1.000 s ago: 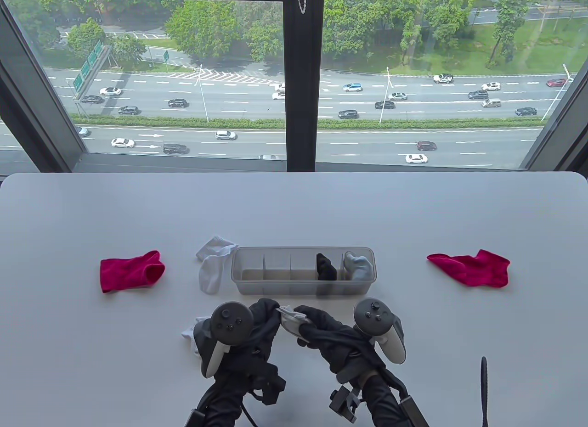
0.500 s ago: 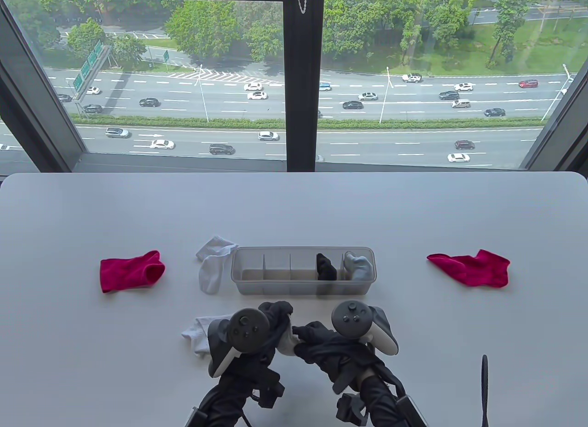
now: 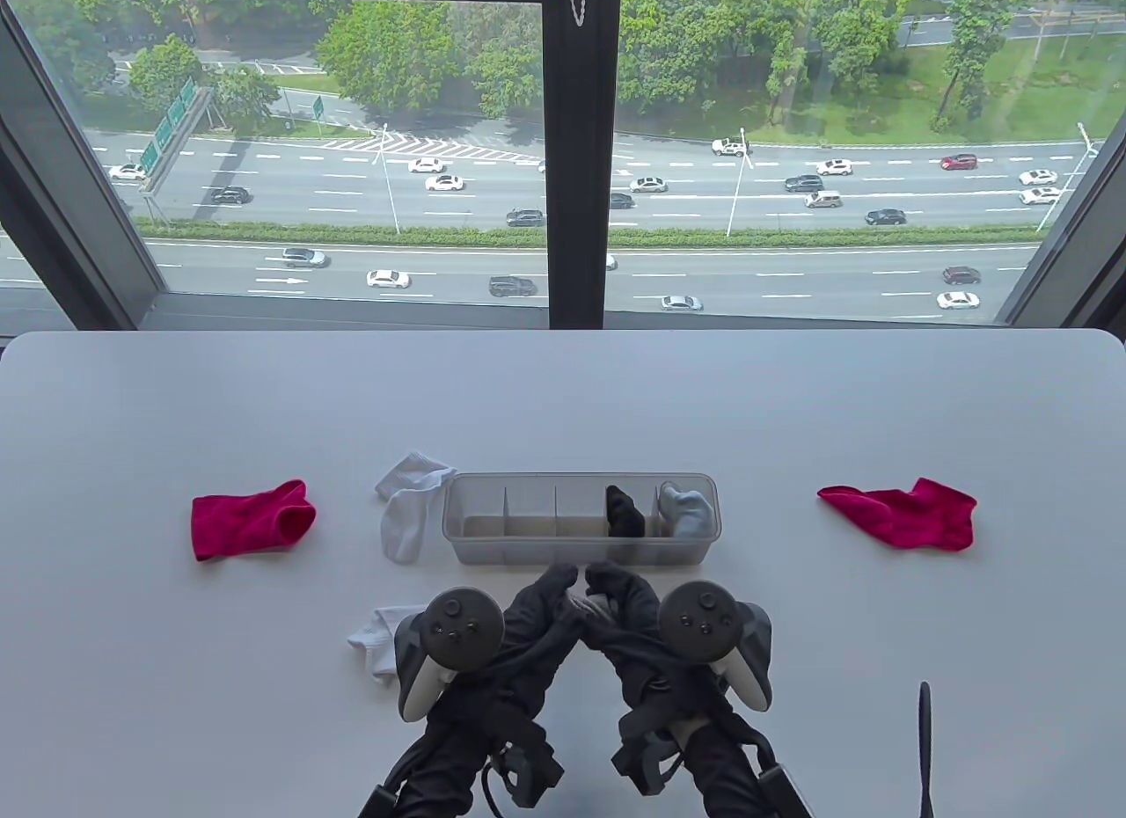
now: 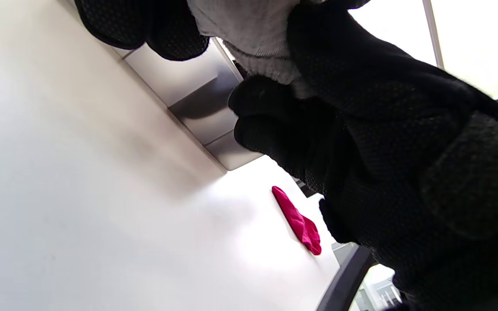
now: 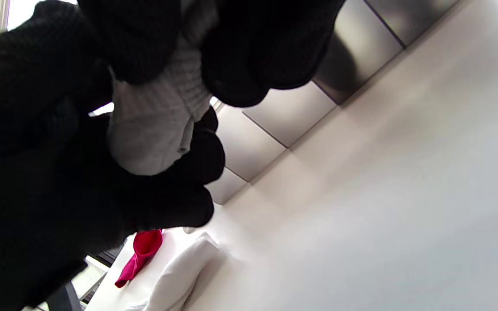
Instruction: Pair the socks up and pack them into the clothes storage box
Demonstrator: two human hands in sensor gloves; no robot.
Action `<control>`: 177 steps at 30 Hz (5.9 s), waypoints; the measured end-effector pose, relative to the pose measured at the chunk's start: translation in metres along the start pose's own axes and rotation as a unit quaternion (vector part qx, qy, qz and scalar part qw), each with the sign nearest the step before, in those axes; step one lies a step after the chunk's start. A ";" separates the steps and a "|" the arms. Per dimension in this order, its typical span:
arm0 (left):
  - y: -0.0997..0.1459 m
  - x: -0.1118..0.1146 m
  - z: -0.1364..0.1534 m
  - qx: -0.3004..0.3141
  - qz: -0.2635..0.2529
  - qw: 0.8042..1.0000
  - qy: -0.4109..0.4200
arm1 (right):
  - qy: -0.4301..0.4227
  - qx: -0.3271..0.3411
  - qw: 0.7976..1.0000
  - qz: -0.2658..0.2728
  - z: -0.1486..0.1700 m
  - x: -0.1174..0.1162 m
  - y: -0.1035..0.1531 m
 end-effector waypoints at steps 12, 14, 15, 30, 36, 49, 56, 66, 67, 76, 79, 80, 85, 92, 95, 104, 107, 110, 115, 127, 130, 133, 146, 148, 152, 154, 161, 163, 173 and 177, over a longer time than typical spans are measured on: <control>-0.008 0.009 0.010 0.033 0.034 0.968 0.246 | 0.073 0.060 0.996 0.004 -0.011 0.003 0.003; -0.011 0.011 0.006 0.023 0.061 0.976 0.209 | 0.111 0.066 0.991 0.036 -0.011 0.006 0.004; -0.011 0.012 0.004 0.011 0.069 0.980 0.189 | 0.124 0.066 0.989 0.044 -0.008 0.007 0.004; -0.001 -0.008 -0.017 0.001 -0.042 0.984 -0.170 | -0.081 -0.038 0.996 -0.001 0.018 0.007 -0.002; -0.004 0.003 -0.022 -0.015 -0.033 0.975 -0.219 | -0.112 -0.020 0.993 -0.035 0.006 -0.003 -0.001; -0.004 0.000 -0.016 -0.015 -0.035 0.991 -0.128 | -0.066 -0.017 0.997 -0.029 0.016 0.008 -0.005; -0.001 -0.007 -0.018 -0.063 -0.029 0.969 -0.238 | -0.070 -0.002 0.994 -0.085 0.005 -0.006 -0.005; -0.005 0.003 -0.019 -0.032 -0.021 0.988 -0.147 | 0.005 -0.013 1.000 0.018 0.013 0.015 -0.005; -0.004 0.002 -0.019 -0.038 -0.015 0.988 -0.151 | 0.007 -0.018 0.999 0.029 0.013 0.017 -0.004; 0.003 -0.009 -0.009 -0.028 -0.018 0.995 -0.092 | -0.066 -0.010 0.993 -0.094 0.012 -0.003 -0.010; 0.004 -0.015 -0.012 -0.023 -0.054 0.996 -0.067 | -0.056 -0.030 0.998 0.004 0.018 0.014 -0.007; 0.006 -0.016 -0.012 -0.017 -0.060 0.996 -0.057 | -0.078 -0.034 0.996 0.006 0.020 0.017 -0.007; 0.008 -0.020 -0.009 0.036 -0.088 0.995 0.043 | -0.137 -0.007 0.978 -0.159 0.019 -0.009 -0.004; 0.010 -0.023 -0.005 0.075 -0.039 0.991 0.103 | -0.170 -0.028 0.982 -0.082 0.016 -0.001 -0.004; 0.006 -0.018 -0.012 0.107 0.039 0.987 0.109 | -0.137 -0.024 0.988 -0.061 0.020 0.007 -0.008; 0.010 -0.021 -0.006 0.022 -0.036 0.993 0.113 | -0.102 0.027 0.993 -0.060 -0.001 0.005 -0.003; 0.018 -0.028 -0.005 0.034 -0.105 0.985 0.130 | -0.113 0.003 0.987 -0.115 0.006 -0.010 -0.001; 0.017 -0.031 0.000 0.039 -0.084 0.982 0.165 | -0.084 0.001 0.993 -0.077 0.009 -0.006 -0.001; 0.009 -0.023 -0.002 0.029 0.033 0.991 0.125 | -0.090 -0.011 0.993 -0.076 0.017 0.004 -0.007; 0.017 -0.031 0.018 -0.044 -0.079 0.988 0.123 | -0.101 -0.022 0.992 -0.066 0.014 -0.005 -0.002; 0.022 -0.034 0.009 -0.044 -0.134 0.988 0.062 | -0.112 -0.019 0.993 0.002 0.006 0.018 -0.004; 0.019 -0.034 -0.002 -0.082 -0.105 0.984 -0.122 | -0.033 -0.035 0.993 0.109 -0.007 0.043 -0.009; 0.011 -0.029 0.023 -0.246 0.027 0.929 -0.277 | 0.428 -0.059 0.884 0.179 -0.073 -0.004 -0.090; 0.011 -0.029 0.023 -0.245 0.027 0.929 -0.276 | 0.454 -0.063 0.873 0.168 -0.072 -0.022 -0.099; 0.011 -0.029 0.023 -0.250 0.032 0.927 -0.276 | 0.496 -0.080 0.855 0.131 -0.062 -0.047 -0.111; 0.012 -0.032 0.022 -0.255 0.031 0.927 -0.272 | 0.492 -0.100 0.862 0.068 -0.053 -0.054 -0.116; 0.016 -0.045 0.015 -0.237 0.018 0.935 -0.262 | 0.362 0.020 0.927 0.097 -0.075 -0.003 -0.085; 0.019 -0.048 0.015 -0.237 0.014 0.936 -0.261 | 0.357 0.059 0.928 0.094 -0.081 0.012 -0.072; 0.031 -0.067 0.011 -0.249 -0.016 0.933 -0.259 | 0.395 0.067 0.912 0.088 0.002 0.057 -0.001; 0.037 -0.074 0.020 -0.288 -0.011 0.925 -0.248 | 0.380 0.021 0.924 0.036 0.038 0.053 -0.001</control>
Point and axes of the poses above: the tracker on the back of each hand, its own z axis roughly to the little-finger side, its own y axis roughly from the fingertips to the wrist, x = y × z, the point moved 2 cm from there along -y, roughly from the wrist to the fingertips, and after that the axes turned 10 degrees about z, right-handed, at the moved point
